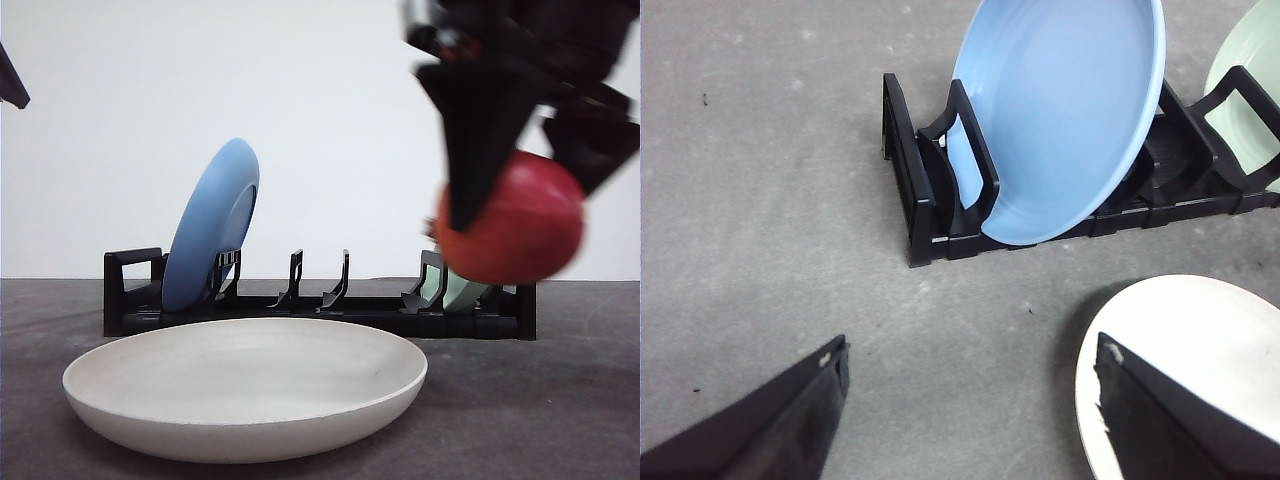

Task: Place pomegranate in white plate

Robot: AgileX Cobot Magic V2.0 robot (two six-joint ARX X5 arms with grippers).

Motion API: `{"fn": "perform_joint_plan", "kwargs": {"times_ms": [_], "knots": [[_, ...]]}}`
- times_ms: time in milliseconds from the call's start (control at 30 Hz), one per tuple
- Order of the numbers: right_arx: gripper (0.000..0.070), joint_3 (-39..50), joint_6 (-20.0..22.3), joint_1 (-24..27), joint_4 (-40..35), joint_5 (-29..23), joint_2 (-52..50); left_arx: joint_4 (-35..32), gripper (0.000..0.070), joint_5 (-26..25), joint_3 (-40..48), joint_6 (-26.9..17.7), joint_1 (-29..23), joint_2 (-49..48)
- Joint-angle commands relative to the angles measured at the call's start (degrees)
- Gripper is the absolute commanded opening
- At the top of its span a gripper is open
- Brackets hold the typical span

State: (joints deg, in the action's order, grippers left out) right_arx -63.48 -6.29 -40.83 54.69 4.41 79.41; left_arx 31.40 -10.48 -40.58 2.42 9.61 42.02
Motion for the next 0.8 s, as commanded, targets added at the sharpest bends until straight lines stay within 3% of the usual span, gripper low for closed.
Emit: {"fn": "perform_joint_plan", "kwargs": {"times_ms": [0, 300, 500, 767], "knots": [[0.0520, -2.45, 1.99, -2.31, -0.37, 0.14, 2.93, -0.57, 0.0468, -0.07, -0.48, 0.04, 0.11, 0.24], [0.0520, -9.65, 2.02, -9.74, -7.57, 2.90, 15.85, -0.59, 0.0468, -0.07, -0.48, 0.05, 0.11, 0.24], [0.0520, -10.21, 0.86, -10.56, -15.08, 3.87, 20.82, -0.59, 0.0469, -0.07, -0.48, 0.07, 0.11, 0.24], [0.0522, -10.21, 0.27, -10.44, -18.04, 4.86, 23.87, -1.19, 0.0469, -0.07, -0.48, 0.04, 0.11, 0.24]]}}
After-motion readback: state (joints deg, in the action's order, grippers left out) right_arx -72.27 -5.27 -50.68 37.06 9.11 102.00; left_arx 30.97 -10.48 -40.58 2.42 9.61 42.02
